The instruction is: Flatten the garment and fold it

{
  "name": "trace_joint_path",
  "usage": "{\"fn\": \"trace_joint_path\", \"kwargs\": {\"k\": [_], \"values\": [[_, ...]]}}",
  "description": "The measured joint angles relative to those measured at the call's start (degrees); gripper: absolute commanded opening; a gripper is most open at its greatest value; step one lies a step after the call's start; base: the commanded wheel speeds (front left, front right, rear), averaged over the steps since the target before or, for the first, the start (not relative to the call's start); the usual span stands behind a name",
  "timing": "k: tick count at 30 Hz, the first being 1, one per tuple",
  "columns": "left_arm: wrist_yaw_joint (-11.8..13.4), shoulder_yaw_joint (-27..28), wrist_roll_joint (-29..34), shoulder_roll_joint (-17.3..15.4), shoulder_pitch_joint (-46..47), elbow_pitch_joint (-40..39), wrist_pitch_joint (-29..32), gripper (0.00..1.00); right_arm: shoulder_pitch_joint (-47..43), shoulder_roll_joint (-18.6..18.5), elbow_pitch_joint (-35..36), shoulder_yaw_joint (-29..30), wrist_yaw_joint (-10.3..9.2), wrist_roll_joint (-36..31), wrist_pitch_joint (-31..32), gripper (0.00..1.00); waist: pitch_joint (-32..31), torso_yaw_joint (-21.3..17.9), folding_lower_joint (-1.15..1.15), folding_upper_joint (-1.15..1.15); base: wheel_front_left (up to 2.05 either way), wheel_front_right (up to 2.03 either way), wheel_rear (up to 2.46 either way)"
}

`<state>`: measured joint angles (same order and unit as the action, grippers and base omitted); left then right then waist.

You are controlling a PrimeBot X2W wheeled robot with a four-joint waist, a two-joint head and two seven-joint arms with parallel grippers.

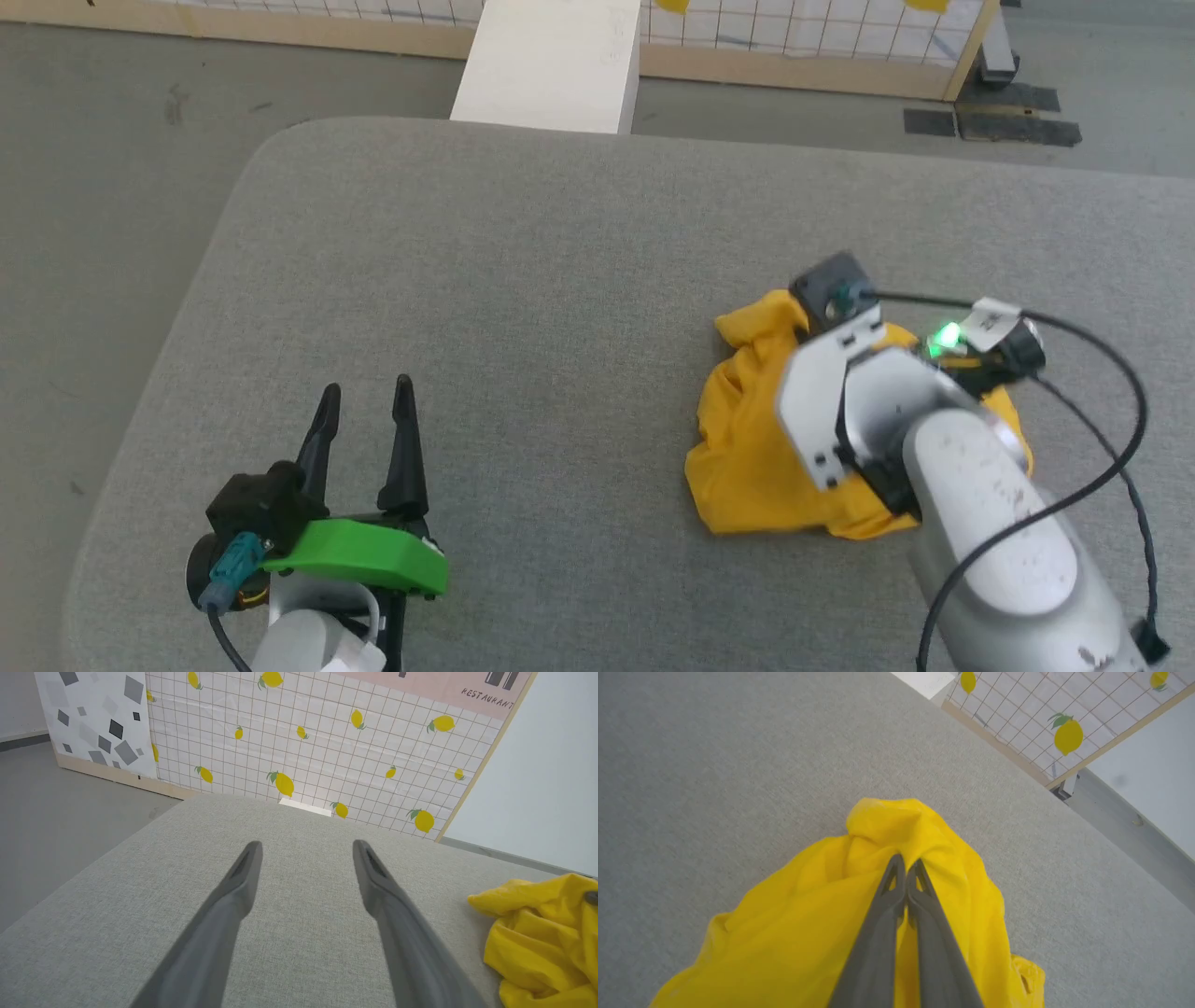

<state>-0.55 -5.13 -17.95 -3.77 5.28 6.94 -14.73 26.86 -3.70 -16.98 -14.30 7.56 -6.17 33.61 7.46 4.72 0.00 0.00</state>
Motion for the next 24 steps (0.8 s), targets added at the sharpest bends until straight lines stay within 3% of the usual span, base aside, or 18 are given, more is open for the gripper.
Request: {"fn": "trace_joint_path", "kwargs": {"k": [8, 13, 16, 24], "values": [[-1.26, 1.08, 1.87, 0.32, -0.02, 1.09, -0.01, 1.00, 9.17, 0.68, 3.64, 0.41, 0.00, 8.00, -13.57, 0.00, -2.20, -1.06, 0.00, 0.00, 0.00, 0.00, 0.00], [-1.71, 1.22, 2.30, 0.43, -0.20, 1.47, -0.01, 1.00, 11.23, 0.90, 7.86, 4.98, 0.00, 12.06, -19.22, 0.00, -3.50, -1.79, 0.00, 0.00, 0.00, 0.00, 0.00], [-1.92, 1.11, 2.37, 0.53, -0.31, 1.62, -0.01, 1.00, 7.12, 0.88, 9.07, 12.43, 0.00, 10.87, -17.15, 0.00, -4.09, -2.45, 0.00, 0.00, 0.00, 0.00, 0.00], [-2.00, 0.65, 2.52, 0.62, -0.34, 1.63, -0.01, 1.00, -15.53, 0.91, 6.28, 29.87, 0.00, 0.75, -7.39, 0.00, -3.17, -3.09, 0.00, 0.00, 0.00, 0.00, 0.00]]}}
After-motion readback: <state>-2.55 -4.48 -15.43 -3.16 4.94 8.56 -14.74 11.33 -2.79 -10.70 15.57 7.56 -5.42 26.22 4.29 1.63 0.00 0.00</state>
